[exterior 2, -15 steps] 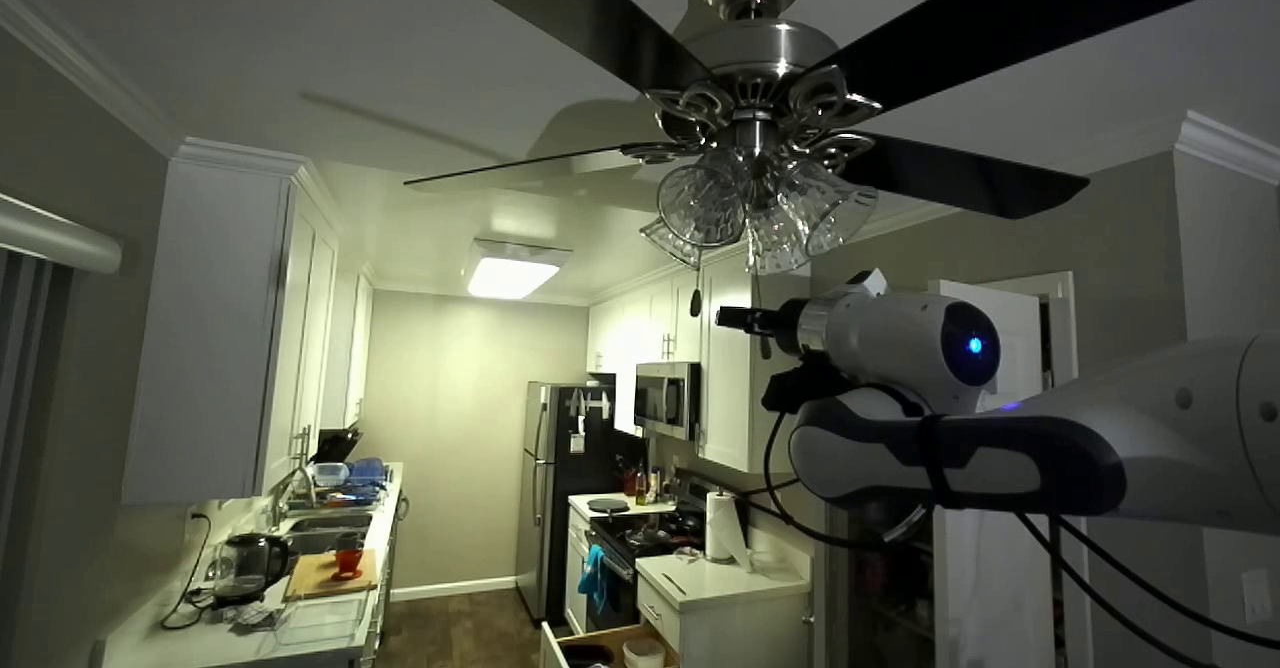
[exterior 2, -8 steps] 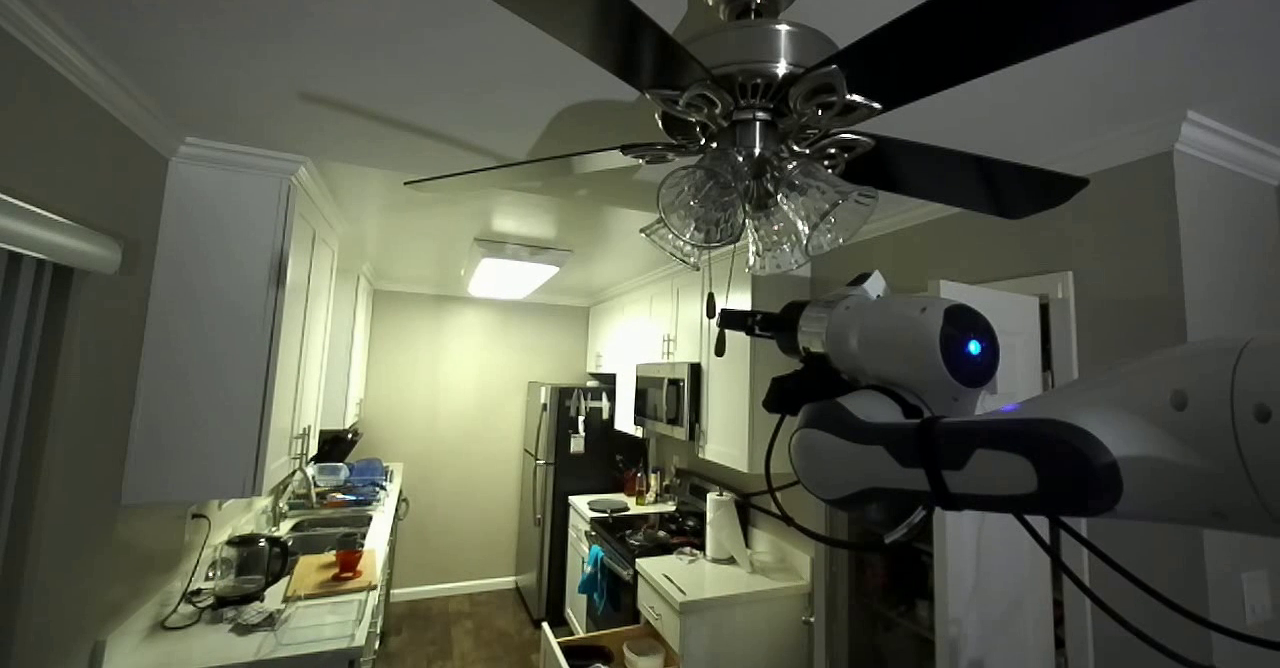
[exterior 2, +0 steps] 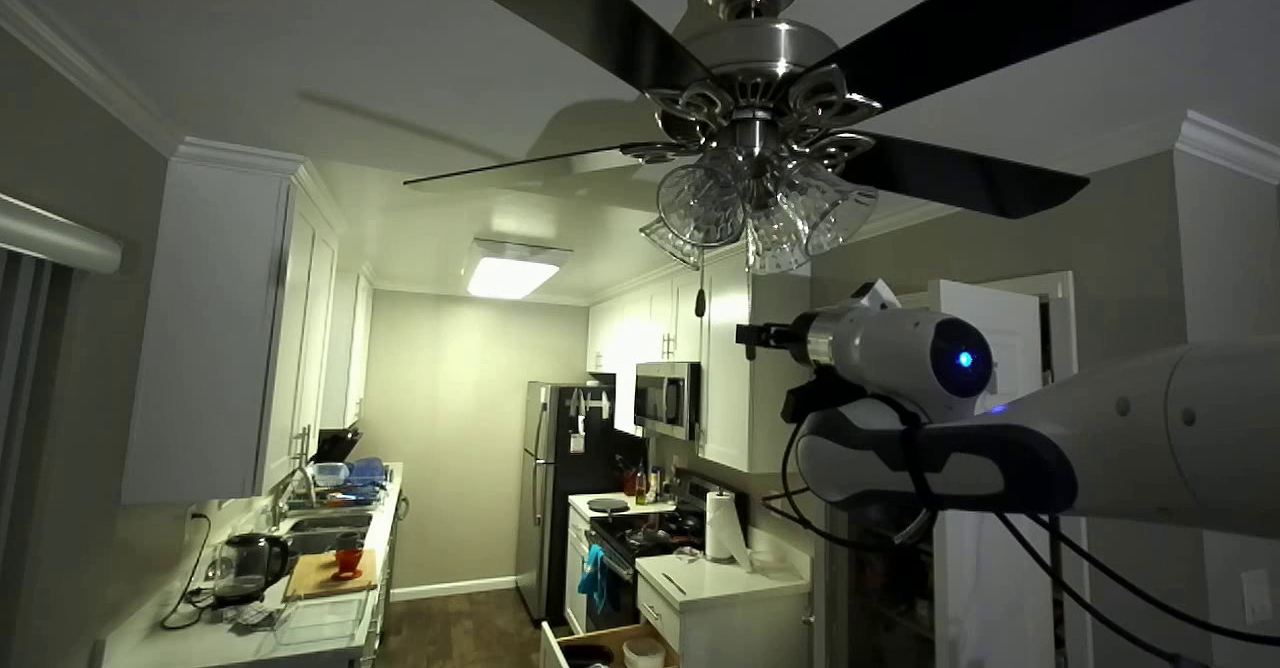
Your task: Switch the chandelier on using the string switch
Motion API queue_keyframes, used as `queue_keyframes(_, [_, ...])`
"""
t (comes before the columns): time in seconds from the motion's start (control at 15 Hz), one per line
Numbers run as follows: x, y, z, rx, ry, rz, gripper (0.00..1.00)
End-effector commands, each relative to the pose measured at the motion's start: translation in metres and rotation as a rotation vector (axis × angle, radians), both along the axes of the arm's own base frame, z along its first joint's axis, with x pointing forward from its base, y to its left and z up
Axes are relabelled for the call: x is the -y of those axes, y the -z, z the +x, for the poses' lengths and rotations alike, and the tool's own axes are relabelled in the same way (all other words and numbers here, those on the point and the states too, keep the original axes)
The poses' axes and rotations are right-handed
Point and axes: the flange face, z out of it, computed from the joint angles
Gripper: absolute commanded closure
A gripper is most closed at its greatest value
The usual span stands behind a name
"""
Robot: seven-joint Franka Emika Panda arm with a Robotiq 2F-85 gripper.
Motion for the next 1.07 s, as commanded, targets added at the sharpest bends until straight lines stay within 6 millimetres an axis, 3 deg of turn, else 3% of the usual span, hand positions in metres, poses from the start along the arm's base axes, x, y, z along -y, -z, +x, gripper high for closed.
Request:
queue_keyframes(0.0, [0.015, -0.009, 0.004, 0.017, 0.016, -0.06, 0.0])
queue_keyframes(0.07, [0.015, -0.01, 0.006, 0.006, 0.014, -0.061, 0.25])
queue_keyframes(0.2, [0.011, -0.008, 0.008, -0.024, -0.002, -0.07, 0.33])
queue_keyframes(0.27, [0.009, -0.007, 0.009, -0.031, -0.009, -0.078, 0.09])
queue_keyframes(0.47, [0.007, -0.009, 0.009, -0.039, -0.01, -0.096, 0.0])
queue_keyframes(1.0, [0.023, -0.019, 0.003, -0.043, 0.009, -0.124, 0.0])
